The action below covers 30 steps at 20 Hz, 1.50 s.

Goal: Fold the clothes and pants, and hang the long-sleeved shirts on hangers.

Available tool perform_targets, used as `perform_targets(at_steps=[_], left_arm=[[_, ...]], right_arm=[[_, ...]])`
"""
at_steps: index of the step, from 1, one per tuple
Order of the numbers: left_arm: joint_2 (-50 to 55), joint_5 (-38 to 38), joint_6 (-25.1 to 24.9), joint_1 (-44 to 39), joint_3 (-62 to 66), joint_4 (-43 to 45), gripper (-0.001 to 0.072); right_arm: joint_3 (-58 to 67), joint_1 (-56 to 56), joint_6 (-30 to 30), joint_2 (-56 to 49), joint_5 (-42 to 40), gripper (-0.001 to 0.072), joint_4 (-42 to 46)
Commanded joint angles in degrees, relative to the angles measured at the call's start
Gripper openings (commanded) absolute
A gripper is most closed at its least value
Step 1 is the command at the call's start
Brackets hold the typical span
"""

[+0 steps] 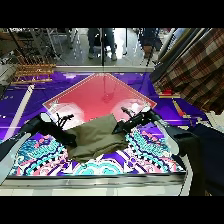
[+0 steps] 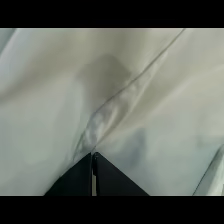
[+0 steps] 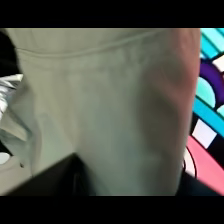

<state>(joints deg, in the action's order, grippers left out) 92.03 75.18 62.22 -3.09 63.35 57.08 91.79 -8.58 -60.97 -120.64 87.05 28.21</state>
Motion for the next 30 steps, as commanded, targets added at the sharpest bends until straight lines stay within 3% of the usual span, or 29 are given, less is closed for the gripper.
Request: perform_targets(at_steps=[1,5,9,14,19,22,25,28,30], left_arm=[[-0.92,0.33,0.02,0.0,0.02,-0.07,0.0017],[-10.12,5.05,0.0,0.0,2.93,-0.09,0.0017],[-24.11,9.11,0.0,-0.02,4.96,-0.09,0.0017],[-37.38,11.08,-0.02,-0.02,4.94,-0.09,0.0018],[-39.74,10.99,0.0,-0.02,4.9,-0.09,0.0018],[-38.25,10.19,0.0,-0.02,4.9,-0.09,0.0018],[-36.15,7.93,0.0,-0.02,4.92,-0.11,0.0018],[-34.58,7.93,0.0,-0.02,4.92,-0.11,0.0018],[-34.18,7.89,0.0,-0.02,4.92,-0.09,0.0019]], right_arm=[[0.59,-3.43,-2.58,0.22,3.39,0.002,-4.31],[0.59,-2.67,-5.62,11.91,1.6,0.0017,-2.62],[0.59,9.14,-11.98,28.2,-0.7,0.0016,4.79],[0.59,38.1,-18.47,43.39,3.13,0.0016,13.35],[-0.7,71.21,-16.98,46.95,12.81,0.0015,27.98],[-6.4,88.7,-15.74,47.65,12.35,0.0016,31.41],[-14.84,97.83,-15.5,47.65,8.61,0.0016,43.54],[-22.69,99.23,-15.47,47.47,-1.53,0.0016,55.65],[-25.07,98.88,-15.5,46.6,-9.16,0.0024,55.36]])
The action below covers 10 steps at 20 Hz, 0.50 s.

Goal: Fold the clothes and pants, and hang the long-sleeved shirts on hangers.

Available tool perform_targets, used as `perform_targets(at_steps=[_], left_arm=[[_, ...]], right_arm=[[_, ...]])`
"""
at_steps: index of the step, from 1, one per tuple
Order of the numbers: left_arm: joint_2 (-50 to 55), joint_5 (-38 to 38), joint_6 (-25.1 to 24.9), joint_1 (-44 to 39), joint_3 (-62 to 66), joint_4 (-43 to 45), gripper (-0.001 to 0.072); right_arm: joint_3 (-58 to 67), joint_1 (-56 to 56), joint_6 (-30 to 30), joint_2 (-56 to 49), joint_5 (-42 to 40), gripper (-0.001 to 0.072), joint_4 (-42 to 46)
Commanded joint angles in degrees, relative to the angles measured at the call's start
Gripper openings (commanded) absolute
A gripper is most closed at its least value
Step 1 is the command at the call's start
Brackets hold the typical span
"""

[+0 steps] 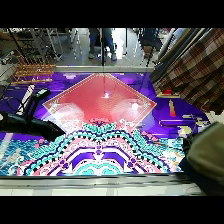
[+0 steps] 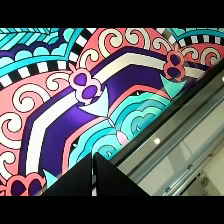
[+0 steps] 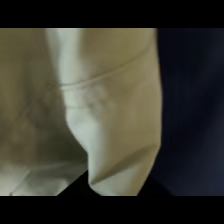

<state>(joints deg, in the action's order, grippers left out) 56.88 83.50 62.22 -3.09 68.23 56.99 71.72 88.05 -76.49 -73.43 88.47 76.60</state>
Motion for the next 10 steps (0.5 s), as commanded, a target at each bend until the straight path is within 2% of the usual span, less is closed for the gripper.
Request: perform_targets(at_steps=[1,2,3,6,8,9,10], left_arm=[[0.96,-0.42,0.02,-0.02,0.04,-0.04,0.0018],[0.96,-0.35,0.04,-0.02,0.04,-0.04,0.0018],[0.96,-0.37,0.04,-0.02,0.04,-0.04,0.0018],[0.9,-0.31,0.0,0.0,0.09,0.04,0.0018],[0.81,-0.13,0.09,0.0,0.11,3.45,0.0018],[0.5,-0.15,2.78,0.0,0.13,9.68,0.0018],[0.2,-0.22,8.61,0.0,0.35,19.08,0.0018]], right_arm=[[-5.03,1.64,0.04,-1.2,-12.98,0.0168,6.51],[-5.03,0.63,0.09,-1.46,-14.53,0.0463,6.64],[-4.57,-0.55,1.14,-1.44,-15.8,0.072,6.58],[2.08,-6.16,1.38,-1.31,-16.2,0.0705,0.66],[8.94,-11.63,1.38,-1.33,-18.12,0.0704,-11.45],[11.54,-14.91,1.38,-1.33,-20.24,0.0704,-18.56],[13.55,-18.97,1.4,-1.33,-21.33,0.0703,-25.7]])
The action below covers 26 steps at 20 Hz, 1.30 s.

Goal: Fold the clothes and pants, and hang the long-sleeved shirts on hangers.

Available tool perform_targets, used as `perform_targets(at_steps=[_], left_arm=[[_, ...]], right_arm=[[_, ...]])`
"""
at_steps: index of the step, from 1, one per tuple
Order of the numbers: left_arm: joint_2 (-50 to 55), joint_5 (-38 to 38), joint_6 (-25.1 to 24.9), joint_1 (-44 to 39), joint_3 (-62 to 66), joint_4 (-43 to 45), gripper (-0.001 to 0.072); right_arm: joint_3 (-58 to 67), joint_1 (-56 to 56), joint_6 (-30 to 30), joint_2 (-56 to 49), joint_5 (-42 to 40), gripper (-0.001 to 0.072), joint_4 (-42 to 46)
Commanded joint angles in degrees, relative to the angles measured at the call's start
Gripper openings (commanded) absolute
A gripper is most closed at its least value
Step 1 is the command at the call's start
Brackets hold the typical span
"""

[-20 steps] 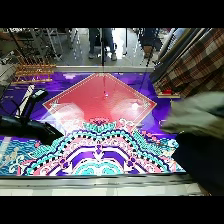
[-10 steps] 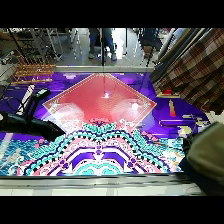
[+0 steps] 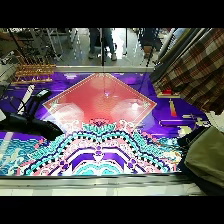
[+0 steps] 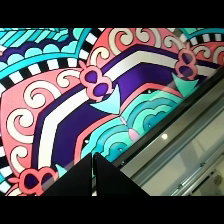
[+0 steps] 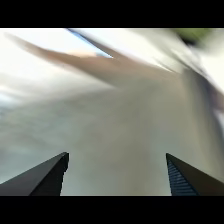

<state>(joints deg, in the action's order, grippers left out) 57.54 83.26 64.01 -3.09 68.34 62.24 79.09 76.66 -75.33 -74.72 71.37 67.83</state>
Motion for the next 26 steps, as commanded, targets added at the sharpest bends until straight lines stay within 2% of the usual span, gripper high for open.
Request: perform_targets(at_steps=[1,3,4,6,7,8,9,10,11,12,13,14,15,16,20,23,26], left_arm=[[-0.96,-0.15,16.61,0.0,0.48,27.32,0.0018],[-3.08,-1.01,34.27,0.0,0.46,53.02,0.0019],[-4.61,-3.34,39.63,0.0,0.46,60.39,0.0019],[-7.45,-9.38,42.38,-0.02,0.46,61.46,0.0017],[-8.5,-11.32,42.51,-0.11,0.46,59.8,0.0018],[-9.18,-11.3,42.56,-0.13,0.44,58.1,0.0023],[-9.6,-11.3,42.53,-0.13,0.46,56.81,0.0021],[-9.68,-11.28,42.51,-0.13,0.46,56.68,0.0021],[-9.62,-11.28,42.51,-0.13,0.46,56.72,0.0021],[-9.53,-11.28,42.51,-0.07,0.44,56.83,0.0021],[-9.51,-11.28,42.51,-0.07,0.44,56.85,0.0022],[-9.51,-11.28,42.51,-0.04,0.46,56.85,0.0021],[-9.51,-11.28,42.51,-0.07,0.44,56.85,0.0021],[-9.51,-11.28,42.51,-0.07,0.44,56.85,0.0021],[-9.51,-11.28,42.51,-0.07,0.44,56.85,0.0021],[-9.51,-11.28,42.51,-0.04,0.44,56.85,0.0021],[-9.51,-11.28,42.51,-0.04,0.44,56.85,0.0021]], right_arm=[[7.37,-12.13,0.31,-0.04,-3.63,0.0703,-22.16],[7.48,-22.1,0.94,0.02,0.72,0.0702,-23.67],[7.06,-27.36,1.51,0.02,3.13,0.0702,-21.09],[5.68,-38.71,1.49,0.02,7.04,0.0675,-12.74],[4.96,-43.95,1.49,0.02,7.91,0.0544,-8.57],[4.42,-49.18,1.49,0.02,7.65,0.0306,-4.17],[4.37,-53.44,1.53,0.02,6.4,0.0026,-0.2],[4.57,-57.16,1.64,0.07,3.21,0.0016,3.61],[5.09,-59.84,1.97,0.07,-0.74,0.002,7.5],[5.79,-61.46,1.88,0.09,-4.26,0.0054,9.75],[6.49,-62.42,1.9,0.09,-8.2,0.0235,9.84],[7.1,-63.25,1.92,0.09,-13.7,0.0509,9.79],[7.43,-63.73,1.92,0.07,-19.34,0.072,9.55],[7.45,-64.02,1.92,0.07,-24.2,0.0684,9.14],[7.45,-64.19,1.9,0.07,-37.83,0.0685,8.92],[7.45,-64.19,1.92,0.07,-43.1,0.0685,8.92],[7.45,-64.19,1.92,0.07,-44.72,0.0685,8.92]])
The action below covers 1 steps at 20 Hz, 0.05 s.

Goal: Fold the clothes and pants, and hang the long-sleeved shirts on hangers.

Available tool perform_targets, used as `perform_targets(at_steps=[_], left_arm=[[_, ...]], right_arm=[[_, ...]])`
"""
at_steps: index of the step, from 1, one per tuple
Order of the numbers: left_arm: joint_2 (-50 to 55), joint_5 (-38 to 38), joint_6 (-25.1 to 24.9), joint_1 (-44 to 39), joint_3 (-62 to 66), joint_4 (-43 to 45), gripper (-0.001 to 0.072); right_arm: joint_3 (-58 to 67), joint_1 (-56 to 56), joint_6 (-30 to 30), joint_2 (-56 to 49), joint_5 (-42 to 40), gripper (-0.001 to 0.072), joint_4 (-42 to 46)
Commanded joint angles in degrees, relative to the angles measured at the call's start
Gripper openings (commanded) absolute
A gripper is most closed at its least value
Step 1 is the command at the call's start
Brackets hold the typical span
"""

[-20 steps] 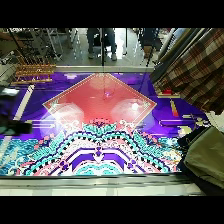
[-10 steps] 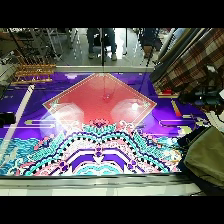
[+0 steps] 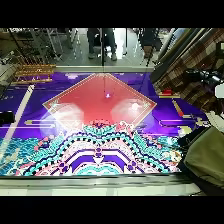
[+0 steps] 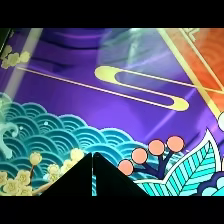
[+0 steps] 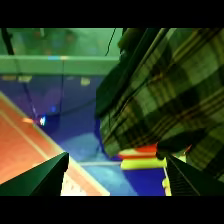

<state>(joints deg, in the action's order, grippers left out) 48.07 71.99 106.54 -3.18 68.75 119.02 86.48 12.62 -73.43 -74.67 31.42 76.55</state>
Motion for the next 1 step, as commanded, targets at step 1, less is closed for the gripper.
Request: perform_targets(at_steps=[1], left_arm=[[-0.04,0.0,-0.02,0.02,0.02,0.07,0.0021]], right_arm=[[0.07,-0.15,0.02,0.02,-4.74,0.0685,0.2]])
